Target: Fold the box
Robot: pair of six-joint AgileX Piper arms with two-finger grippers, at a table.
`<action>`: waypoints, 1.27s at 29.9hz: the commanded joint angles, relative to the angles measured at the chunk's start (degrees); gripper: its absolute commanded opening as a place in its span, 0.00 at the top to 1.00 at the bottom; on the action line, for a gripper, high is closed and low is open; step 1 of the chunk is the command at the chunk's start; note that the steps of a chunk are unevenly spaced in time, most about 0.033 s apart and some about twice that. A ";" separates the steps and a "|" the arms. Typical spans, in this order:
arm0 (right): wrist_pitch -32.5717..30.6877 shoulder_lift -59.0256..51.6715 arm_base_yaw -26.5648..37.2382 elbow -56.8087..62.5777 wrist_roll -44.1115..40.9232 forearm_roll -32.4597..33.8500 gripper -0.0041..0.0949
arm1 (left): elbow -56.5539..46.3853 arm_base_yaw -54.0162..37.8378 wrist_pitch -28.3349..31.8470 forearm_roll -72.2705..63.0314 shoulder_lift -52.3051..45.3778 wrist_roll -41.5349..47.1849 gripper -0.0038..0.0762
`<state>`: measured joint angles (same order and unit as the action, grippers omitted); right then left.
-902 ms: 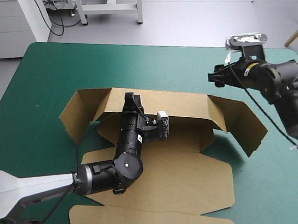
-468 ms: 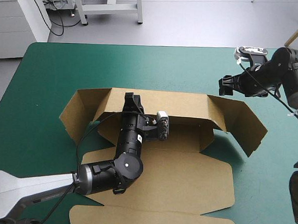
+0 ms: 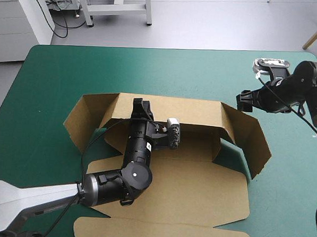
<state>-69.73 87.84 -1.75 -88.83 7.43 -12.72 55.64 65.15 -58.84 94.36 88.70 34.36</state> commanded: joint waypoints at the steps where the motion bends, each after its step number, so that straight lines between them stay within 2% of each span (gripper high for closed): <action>1: 1.63 -4.52 0.54 1.75 0.68 -0.36 0.19 | 1.43 0.49 -3.12 3.75 -2.49 1.11 0.96; 11: 7.30 -11.59 0.54 12.49 1.74 -0.75 0.19 | 1.43 0.49 -3.23 3.75 -2.49 1.11 0.96; 16: 9.73 -11.99 0.54 12.84 1.20 -1.49 0.19 | 1.43 0.49 -3.23 3.75 -2.49 1.11 0.96; 26: 4.81 -6.90 0.54 5.54 -0.01 -1.92 0.19 | 1.66 0.49 -3.23 8.22 -2.49 1.11 0.96; 38: 2.25 -3.95 0.96 1.08 -0.08 -2.28 0.19 | 1.66 -3.94 -1.08 8.68 -2.49 -1.17 0.96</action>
<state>-67.68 85.04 -1.68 -84.97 7.23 -13.74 55.64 61.87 -57.59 95.33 88.65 33.79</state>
